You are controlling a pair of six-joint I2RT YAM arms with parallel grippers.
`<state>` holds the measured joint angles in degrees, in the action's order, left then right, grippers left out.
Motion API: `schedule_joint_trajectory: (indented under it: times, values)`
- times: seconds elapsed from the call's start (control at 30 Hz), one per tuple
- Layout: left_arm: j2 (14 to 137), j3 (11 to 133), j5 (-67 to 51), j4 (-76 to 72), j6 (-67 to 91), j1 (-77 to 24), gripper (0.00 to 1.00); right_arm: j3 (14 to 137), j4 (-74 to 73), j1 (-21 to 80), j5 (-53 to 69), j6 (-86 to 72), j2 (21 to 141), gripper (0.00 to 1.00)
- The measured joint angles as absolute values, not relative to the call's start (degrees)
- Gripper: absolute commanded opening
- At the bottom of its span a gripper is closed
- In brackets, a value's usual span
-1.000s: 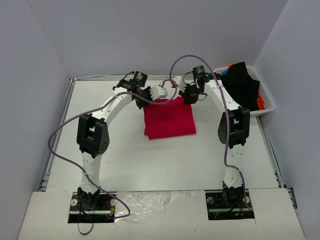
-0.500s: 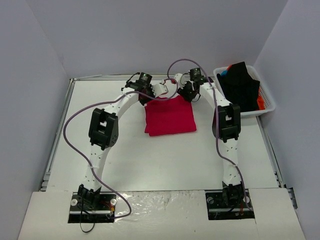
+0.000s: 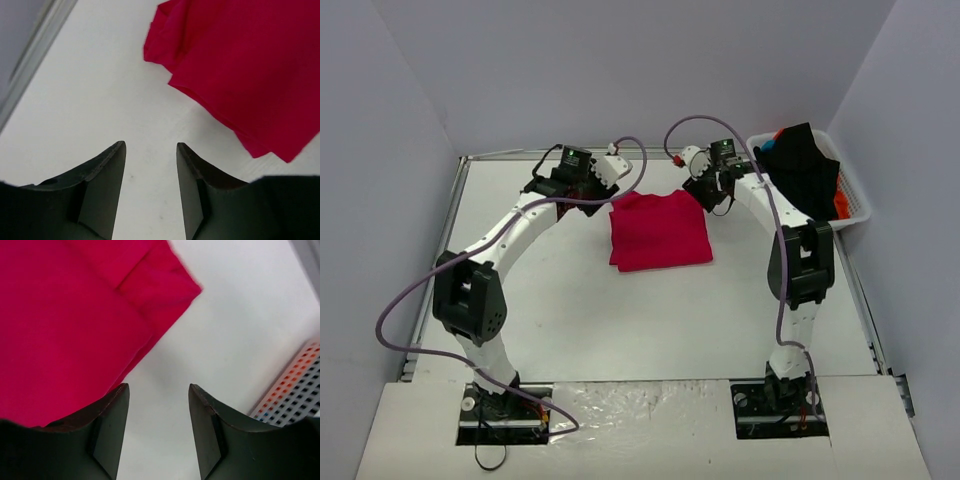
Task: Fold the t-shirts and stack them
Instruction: Fold the long partially folded tshirt into a neat square, then put the neatly folded tshirt into the corner of the board with the left arm
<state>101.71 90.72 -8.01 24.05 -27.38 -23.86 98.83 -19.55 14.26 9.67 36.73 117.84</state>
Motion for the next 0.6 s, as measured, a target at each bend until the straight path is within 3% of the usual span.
schedule_joint_trajectory:
  times: [0.33, 0.6]
  values:
    - [110.1, 89.0, -22.8, 29.1, -10.4, -23.0, 0.47, 72.8, -31.3, 11.0, 18.3, 38.0, 98.5, 0.48]
    - [116.9, 90.9, -35.3, 30.0, 2.2, -17.6, 0.55, 69.5, -32.8, 9.3, 22.6, 37.7, 93.5, 0.50]
